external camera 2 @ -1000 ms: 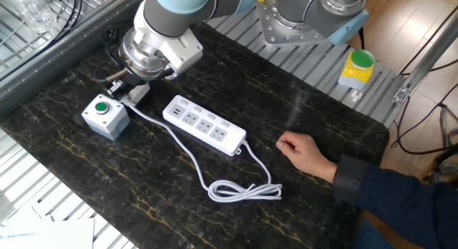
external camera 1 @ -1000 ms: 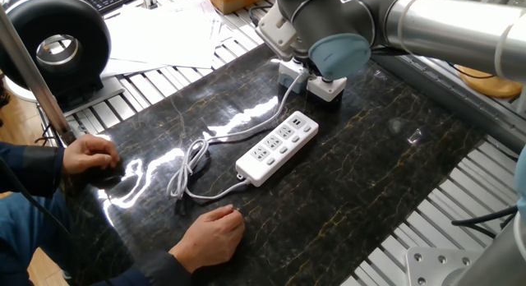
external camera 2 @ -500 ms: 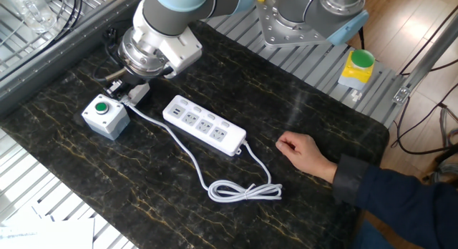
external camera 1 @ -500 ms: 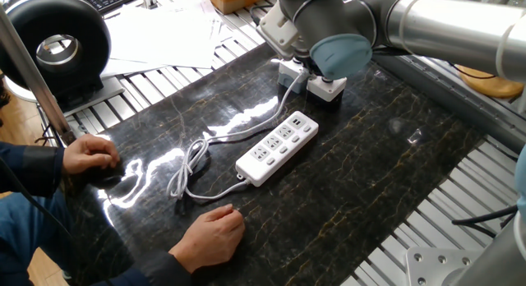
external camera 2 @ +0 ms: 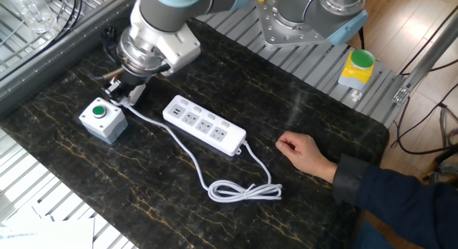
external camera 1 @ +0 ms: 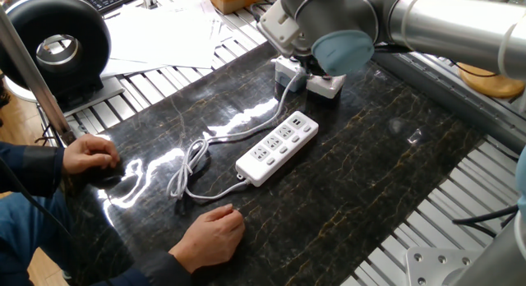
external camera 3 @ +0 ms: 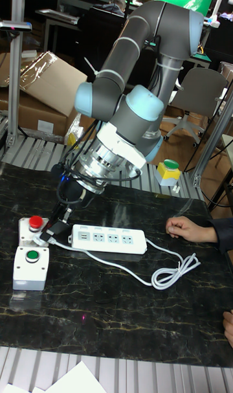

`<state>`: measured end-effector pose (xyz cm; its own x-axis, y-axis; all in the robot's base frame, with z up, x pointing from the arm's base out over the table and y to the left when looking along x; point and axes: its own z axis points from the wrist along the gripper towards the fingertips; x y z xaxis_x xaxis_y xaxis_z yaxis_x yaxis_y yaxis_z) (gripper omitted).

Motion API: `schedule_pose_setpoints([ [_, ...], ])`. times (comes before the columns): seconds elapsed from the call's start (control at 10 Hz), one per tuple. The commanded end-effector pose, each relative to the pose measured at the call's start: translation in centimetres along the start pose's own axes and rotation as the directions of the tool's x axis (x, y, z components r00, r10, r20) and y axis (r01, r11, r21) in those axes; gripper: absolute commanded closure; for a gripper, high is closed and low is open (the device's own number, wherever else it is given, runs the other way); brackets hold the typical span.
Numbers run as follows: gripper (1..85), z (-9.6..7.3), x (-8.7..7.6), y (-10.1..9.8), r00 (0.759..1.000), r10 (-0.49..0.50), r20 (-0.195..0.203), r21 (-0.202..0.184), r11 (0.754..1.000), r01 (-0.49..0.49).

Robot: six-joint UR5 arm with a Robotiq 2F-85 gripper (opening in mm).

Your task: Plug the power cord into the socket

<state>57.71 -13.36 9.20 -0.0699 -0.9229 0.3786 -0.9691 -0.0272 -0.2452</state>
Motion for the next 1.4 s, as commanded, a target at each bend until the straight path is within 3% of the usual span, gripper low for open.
schedule_pose_setpoints([
  [0.0, 84.0, -1.6, 0.1, 0.1, 0.999, 0.031, 0.044, -0.031, 0.999, -0.029],
  [0.2, 84.0, -3.6, -0.4, 0.1, 0.990, 0.108, 0.086, -0.060, 0.993, -0.103],
  [0.3, 84.0, -5.4, -1.1, 0.4, 0.975, 0.189, 0.116, -0.109, 0.978, -0.177],
  [0.4, 84.0, -7.4, -1.9, 0.5, 0.944, 0.301, 0.139, -0.163, 0.947, -0.278],
  [0.5, 84.0, -9.7, -3.6, 0.9, 0.870, 0.467, 0.159, -0.245, 0.872, -0.424],
  [0.6, 84.0, -11.2, -4.6, 0.2, 0.789, 0.595, 0.153, -0.284, 0.791, -0.542],
  [0.7, 84.0, -12.2, -4.9, -1.1, 0.723, 0.680, 0.123, -0.278, 0.722, -0.633],
  [0.9, 84.0, -12.6, -8.6, -2.2, 0.541, 0.832, 0.124, -0.386, 0.542, -0.746],
  [1.1, 84.0, -10.9, -9.6, -3.3, 0.454, 0.883, 0.114, -0.401, 0.459, -0.792],
  [1.2, 84.0, -10.1, -10.1, -3.6, 0.401, 0.911, 0.100, -0.415, 0.405, -0.815],
  [1.3, 84.0, -9.0, -10.5, -3.7, 0.375, 0.924, 0.082, -0.416, 0.373, -0.830],
])
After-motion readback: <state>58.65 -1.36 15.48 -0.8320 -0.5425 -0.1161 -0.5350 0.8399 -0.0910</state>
